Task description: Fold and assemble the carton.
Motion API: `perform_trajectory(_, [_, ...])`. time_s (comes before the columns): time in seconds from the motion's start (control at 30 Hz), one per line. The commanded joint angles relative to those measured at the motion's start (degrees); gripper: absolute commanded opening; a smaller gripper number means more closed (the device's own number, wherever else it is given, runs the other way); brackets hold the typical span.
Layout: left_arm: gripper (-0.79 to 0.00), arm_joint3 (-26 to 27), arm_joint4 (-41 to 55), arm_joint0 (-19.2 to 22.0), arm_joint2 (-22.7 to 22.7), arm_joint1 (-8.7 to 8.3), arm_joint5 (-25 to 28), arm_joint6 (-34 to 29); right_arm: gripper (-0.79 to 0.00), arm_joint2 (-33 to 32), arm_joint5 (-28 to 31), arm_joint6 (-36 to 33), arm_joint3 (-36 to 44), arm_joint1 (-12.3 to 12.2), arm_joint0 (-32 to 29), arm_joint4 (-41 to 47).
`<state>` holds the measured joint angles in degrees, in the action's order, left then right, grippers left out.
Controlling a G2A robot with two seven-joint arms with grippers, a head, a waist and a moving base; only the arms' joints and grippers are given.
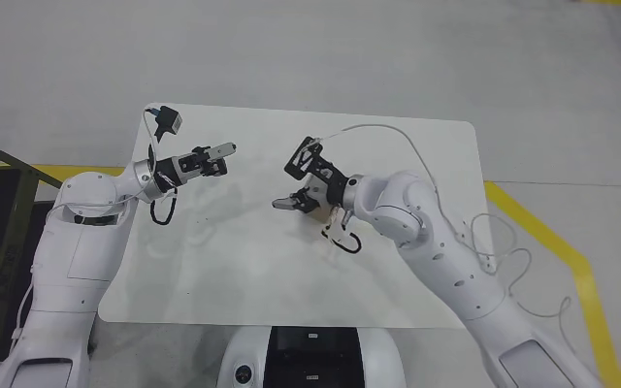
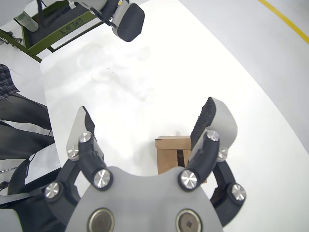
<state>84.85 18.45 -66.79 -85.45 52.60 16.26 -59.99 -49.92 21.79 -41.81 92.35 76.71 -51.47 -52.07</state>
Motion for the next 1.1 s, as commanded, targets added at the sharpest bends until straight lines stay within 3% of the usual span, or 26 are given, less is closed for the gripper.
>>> perform_trajectory(0.0, [0.000, 0.0, 0.0, 0.0, 0.0, 0.00, 0.0, 0.0, 0.000, -0.9, -0.2, -0.7, 0.7, -0.3, -0.9, -0.1])
perform_trajectory(0.6, [0.000, 0.0, 0.0, 0.0, 0.0, 0.00, 0.0, 0.0, 0.000, -6.0, 0.1, -2.6, 3.6, -2.3, -7.9, 0.8])
perform_trajectory(1.07, [0.000, 0.0, 0.0, 0.0, 0.0, 0.00, 0.0, 0.0, 0.000, -7.2, -0.2, -1.8, 0.6, -3.0, -10.2, 0.3])
